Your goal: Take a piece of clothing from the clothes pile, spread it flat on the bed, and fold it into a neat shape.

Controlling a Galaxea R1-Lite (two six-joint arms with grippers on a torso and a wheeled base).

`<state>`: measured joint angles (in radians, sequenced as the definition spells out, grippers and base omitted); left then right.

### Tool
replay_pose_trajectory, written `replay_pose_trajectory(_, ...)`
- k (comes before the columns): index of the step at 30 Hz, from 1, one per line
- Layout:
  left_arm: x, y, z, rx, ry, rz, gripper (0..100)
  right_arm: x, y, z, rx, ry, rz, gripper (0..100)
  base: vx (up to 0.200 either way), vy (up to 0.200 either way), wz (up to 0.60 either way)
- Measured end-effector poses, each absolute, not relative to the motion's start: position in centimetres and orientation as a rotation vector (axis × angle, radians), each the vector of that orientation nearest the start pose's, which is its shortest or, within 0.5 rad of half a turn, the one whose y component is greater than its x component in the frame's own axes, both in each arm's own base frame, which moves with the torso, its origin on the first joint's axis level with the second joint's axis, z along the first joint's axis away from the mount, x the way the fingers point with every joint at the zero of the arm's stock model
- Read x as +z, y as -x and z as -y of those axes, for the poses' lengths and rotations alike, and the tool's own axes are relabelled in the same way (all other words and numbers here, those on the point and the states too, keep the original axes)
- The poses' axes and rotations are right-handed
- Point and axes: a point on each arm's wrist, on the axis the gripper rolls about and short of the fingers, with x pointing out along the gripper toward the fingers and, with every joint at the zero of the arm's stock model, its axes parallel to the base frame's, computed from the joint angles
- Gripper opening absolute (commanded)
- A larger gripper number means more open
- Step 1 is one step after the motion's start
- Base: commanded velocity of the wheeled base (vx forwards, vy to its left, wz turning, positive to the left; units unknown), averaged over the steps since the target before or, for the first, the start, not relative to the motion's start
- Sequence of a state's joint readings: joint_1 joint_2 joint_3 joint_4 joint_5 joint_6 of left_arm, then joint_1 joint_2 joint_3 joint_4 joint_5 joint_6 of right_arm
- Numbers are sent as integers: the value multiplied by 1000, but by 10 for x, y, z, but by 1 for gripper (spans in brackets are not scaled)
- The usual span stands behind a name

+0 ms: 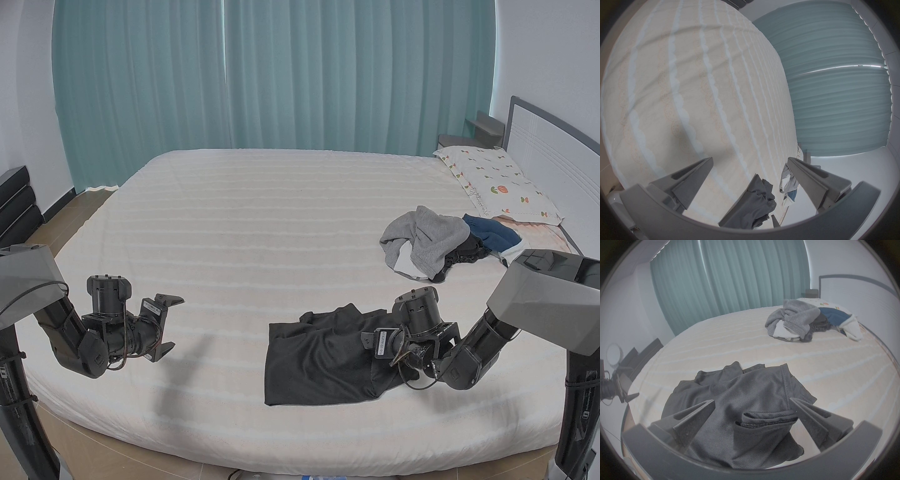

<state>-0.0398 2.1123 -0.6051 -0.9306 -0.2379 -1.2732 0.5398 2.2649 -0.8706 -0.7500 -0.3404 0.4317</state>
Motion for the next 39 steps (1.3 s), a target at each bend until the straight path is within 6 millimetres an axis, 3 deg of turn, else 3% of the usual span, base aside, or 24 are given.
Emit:
replay_pose_trajectory(7,32,-326,18,133,1284,-670,100,5,-328,-194,69,-53,-611,100,0,0,0)
replay_pose_trajectory(8,32,-326,18,133,1284,-670,100,3,-328,-194,66,-45,-616,0,0,0,0)
replay_pose_trajectory(22,32,-326,18,133,1285,-671,100,0,-316,-183,44,-23,-653,0,0,0,0)
replay_pose_trajectory(39,32,-326,18,134,1285,-671,100,0,-273,-124,9,-139,-787,0,0,0,0)
